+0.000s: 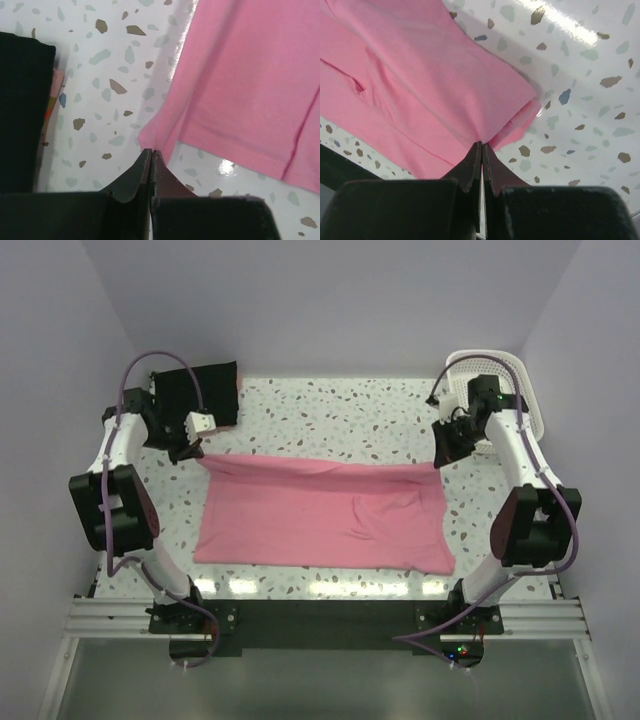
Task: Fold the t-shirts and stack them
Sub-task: Fold the tshirt
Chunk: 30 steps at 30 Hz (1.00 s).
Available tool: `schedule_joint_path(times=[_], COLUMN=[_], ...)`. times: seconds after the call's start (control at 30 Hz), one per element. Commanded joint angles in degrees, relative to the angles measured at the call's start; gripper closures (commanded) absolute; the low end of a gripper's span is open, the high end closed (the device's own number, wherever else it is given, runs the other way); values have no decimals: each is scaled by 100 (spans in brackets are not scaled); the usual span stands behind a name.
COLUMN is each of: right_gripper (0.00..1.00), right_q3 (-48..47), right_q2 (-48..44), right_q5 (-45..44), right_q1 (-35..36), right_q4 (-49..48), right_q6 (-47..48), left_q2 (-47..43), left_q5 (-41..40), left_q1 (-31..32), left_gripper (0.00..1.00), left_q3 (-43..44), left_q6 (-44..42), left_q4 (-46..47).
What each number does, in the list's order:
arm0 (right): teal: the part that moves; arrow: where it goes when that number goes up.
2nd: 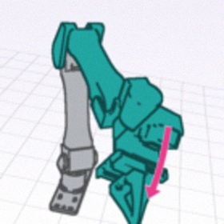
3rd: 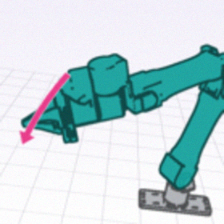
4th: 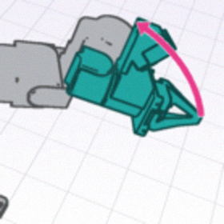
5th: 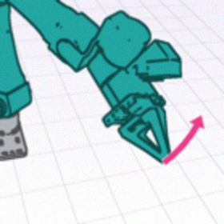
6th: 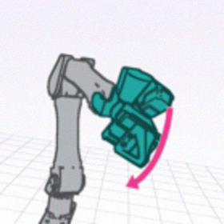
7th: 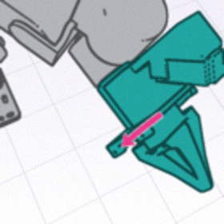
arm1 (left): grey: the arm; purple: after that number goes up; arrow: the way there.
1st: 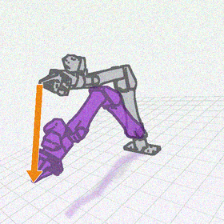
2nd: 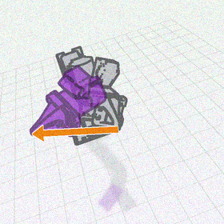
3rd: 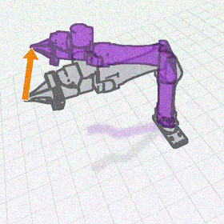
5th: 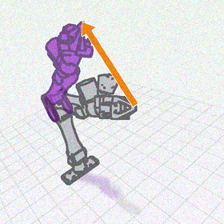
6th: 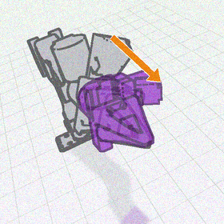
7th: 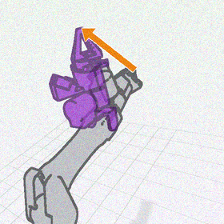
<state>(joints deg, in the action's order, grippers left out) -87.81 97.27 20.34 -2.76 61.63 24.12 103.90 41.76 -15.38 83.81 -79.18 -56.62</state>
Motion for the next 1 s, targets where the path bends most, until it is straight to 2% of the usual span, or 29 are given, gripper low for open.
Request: schedule_joint_path(times=[0.0,0.27,0.6,0.77,0.97], right_gripper=[100,100,100,100,100], right_q3=[343,1493,2725,2796,2480], right_q2=[-481,-1078,-842,-306,300], right_q5=[102,-21,-601,-742,-812], right_q1=[-40,-31,-40,-31,-31], right_q4=[112,-141,-1230,-1583,-1724], right_q6=[260,453,515,287,49], left_q2=[-668,-1152,-1232,-776,-607], left_q5=[96,-124,-686,-1037,-959], left_q1=[-106,-185,-168,-141,-115], left_gripper=[100,100,100,100,100], left_q3=[-382,-1409,-2650,-2818,-2554], left_q6=[-729,-986,-952,-538,-327], left_q4=[-235,10,686,1310,1277])
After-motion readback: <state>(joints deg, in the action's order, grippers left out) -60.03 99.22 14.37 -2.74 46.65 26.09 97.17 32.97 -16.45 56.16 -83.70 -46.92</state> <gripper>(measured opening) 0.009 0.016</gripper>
